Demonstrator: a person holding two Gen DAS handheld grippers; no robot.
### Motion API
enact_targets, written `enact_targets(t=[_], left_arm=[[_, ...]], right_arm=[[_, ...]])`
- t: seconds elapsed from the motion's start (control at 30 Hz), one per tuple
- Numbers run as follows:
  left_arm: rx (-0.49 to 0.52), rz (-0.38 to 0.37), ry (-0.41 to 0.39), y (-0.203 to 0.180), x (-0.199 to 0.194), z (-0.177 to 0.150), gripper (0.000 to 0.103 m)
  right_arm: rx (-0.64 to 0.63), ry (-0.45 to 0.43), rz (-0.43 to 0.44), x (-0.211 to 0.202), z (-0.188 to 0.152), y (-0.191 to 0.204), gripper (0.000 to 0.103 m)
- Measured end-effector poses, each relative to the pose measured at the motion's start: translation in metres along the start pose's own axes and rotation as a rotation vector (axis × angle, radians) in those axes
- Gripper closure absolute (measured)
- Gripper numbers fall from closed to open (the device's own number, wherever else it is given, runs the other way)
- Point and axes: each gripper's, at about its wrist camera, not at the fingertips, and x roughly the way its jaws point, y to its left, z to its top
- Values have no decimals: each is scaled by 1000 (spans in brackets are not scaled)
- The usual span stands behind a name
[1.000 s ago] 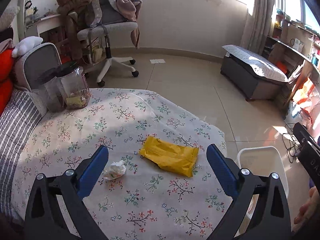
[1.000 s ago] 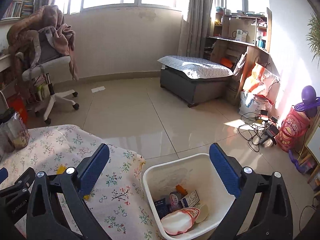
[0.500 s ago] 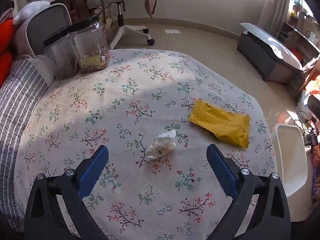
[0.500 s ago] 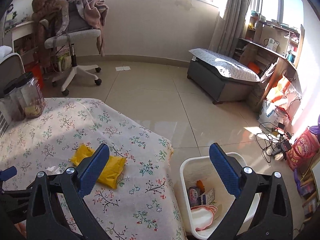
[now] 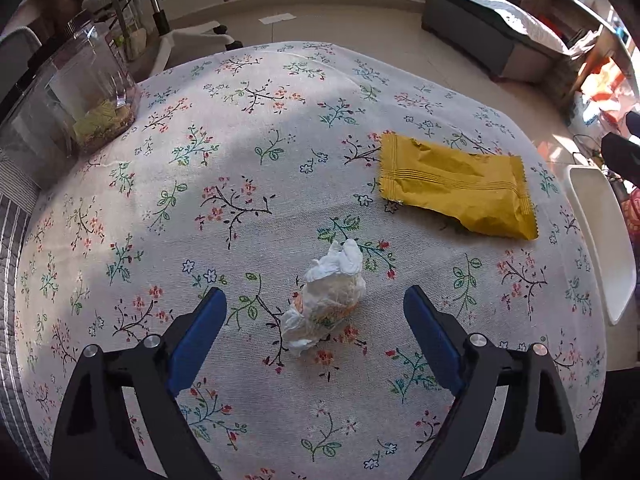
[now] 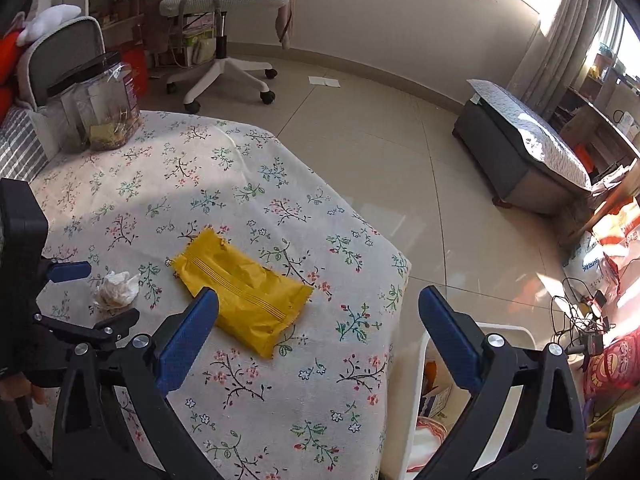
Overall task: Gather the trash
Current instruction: 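Grasp the crumpled white tissue with the left gripper, then grasp the yellow packet with the right gripper while the left gripper holds the tissue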
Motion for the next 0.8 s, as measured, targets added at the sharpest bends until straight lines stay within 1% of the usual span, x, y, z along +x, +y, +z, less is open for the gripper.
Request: enact_targets(t=[0.03, 0.07, 0.1, 0.13, 0.17, 0.2, 0.23, 0.37, 0.47, 0.53, 0.7, 0.8], left_arm=[[6, -16, 14, 1, 4, 0, 33], [12, -27, 26, 1, 9, 0, 45], [13, -37, 31, 3, 11, -2, 54], [15, -41, 16, 5, 10, -3, 57], [8, -65, 10, 8, 8, -4, 72], [-12, -92, 12, 12, 7, -3, 72], [-34, -109, 5, 17, 3, -3, 73], [-109, -145, -49, 33, -21, -1, 73], [-135, -163, -86, 40, -39, -1, 73], [-153, -179, -108, 44, -47, 0, 73], [-178, -210, -123, 47, -54, 4, 73], [-174, -217, -123, 45, -52, 5, 73]], right_arm=[[-24, 11, 17, 4, 0, 5, 7], [-55, 21, 35, 9, 0, 9, 7], [-86, 30, 57, 14, 1, 15, 7], [-113, 39, 93, 18, 2, 19, 7], [-137, 54, 139, 23, 3, 23, 7], [-163, 73, 182, 28, 5, 26, 7], [-194, 90, 205, 34, 7, 29, 7], [-362, 168, 250, 59, 14, 43, 7], [-500, 210, 275, 72, 15, 58, 7], [-570, 235, 290, 81, 15, 67, 7], [-634, 295, 342, 106, 21, 70, 7], [-621, 333, 393, 117, 24, 67, 7]])
